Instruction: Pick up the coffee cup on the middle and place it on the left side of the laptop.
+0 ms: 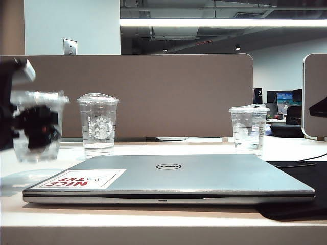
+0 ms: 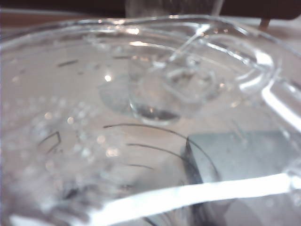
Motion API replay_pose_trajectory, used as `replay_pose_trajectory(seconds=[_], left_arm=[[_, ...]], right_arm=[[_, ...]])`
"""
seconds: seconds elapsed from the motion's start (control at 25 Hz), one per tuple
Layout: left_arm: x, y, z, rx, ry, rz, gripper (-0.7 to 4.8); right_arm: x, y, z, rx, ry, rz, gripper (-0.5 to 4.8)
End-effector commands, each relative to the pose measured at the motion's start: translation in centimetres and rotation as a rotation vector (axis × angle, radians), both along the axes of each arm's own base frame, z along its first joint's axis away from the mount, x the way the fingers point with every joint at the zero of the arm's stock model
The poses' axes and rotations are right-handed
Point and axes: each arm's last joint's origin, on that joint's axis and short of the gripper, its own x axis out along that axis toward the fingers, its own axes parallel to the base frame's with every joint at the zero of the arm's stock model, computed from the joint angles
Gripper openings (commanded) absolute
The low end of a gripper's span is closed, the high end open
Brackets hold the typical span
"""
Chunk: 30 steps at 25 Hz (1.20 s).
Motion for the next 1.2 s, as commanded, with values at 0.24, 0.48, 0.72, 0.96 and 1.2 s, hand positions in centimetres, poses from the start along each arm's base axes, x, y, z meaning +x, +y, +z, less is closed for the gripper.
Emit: replay_pose_trajectory(seconds=[0.24, 0.48, 0.72, 0.96, 1.2], left_arm=[[1.6, -0.5, -2.1, -0.035, -0.015, 0.003, 2.80], [2.6, -0.7, -2.7, -0.031, -0.004, 0.007, 2.80], [2.5, -0.7, -2.7, -0.026, -0.002, 0.006, 3.20], [1.7, -0.5, -3.1, -0.018, 0.027, 0.006, 4.60], [-1.3, 0.4, -2.1, 0.012, 0.014, 0.001, 4.68]], right_arm=[[0.0, 0.0, 0.0, 0.004, -0.016, 0.002, -0.05], [0.0, 0.0, 0.0, 0.004, -0.016, 0.002, -0.05], [0.0, 0.0, 0.0, 0.004, -0.015, 0.002, -0.05], [0.0, 0.0, 0.0, 0.004, -0.016, 0.002, -0.05], [0.0, 0.0, 0.0, 0.004, -0.015, 0.002, -0.05]])
